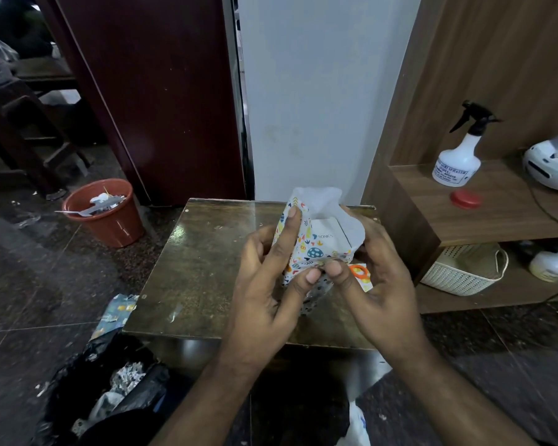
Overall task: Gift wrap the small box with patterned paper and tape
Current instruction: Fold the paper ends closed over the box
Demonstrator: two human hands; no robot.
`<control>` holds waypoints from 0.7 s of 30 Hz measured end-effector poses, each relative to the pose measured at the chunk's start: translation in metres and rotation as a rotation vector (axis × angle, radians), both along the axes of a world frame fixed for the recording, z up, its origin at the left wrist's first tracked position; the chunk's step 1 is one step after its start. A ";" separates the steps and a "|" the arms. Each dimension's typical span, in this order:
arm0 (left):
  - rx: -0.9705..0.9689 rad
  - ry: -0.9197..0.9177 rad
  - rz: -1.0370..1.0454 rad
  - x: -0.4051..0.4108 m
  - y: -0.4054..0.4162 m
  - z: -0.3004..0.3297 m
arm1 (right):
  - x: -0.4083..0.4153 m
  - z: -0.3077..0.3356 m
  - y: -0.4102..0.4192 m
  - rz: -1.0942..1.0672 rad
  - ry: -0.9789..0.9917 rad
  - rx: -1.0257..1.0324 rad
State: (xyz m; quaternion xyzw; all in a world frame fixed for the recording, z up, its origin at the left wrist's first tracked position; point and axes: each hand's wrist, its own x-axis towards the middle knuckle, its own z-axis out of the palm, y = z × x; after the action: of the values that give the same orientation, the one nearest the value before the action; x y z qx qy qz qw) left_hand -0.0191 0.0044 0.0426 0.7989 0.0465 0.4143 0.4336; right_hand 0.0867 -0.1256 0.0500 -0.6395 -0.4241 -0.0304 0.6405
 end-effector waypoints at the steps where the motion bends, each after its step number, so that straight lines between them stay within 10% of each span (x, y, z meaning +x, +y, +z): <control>1: 0.013 0.000 0.008 0.001 0.000 -0.001 | 0.000 0.001 -0.001 -0.042 -0.021 -0.005; 21: 0.330 0.119 0.177 0.000 0.008 -0.004 | -0.001 -0.005 -0.002 -0.221 -0.253 -0.132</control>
State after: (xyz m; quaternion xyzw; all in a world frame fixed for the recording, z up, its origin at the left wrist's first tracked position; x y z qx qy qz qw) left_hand -0.0189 0.0121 0.0384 0.8751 0.0736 0.4047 0.2549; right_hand 0.0854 -0.1275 0.0455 -0.7138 -0.4297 -0.1530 0.5314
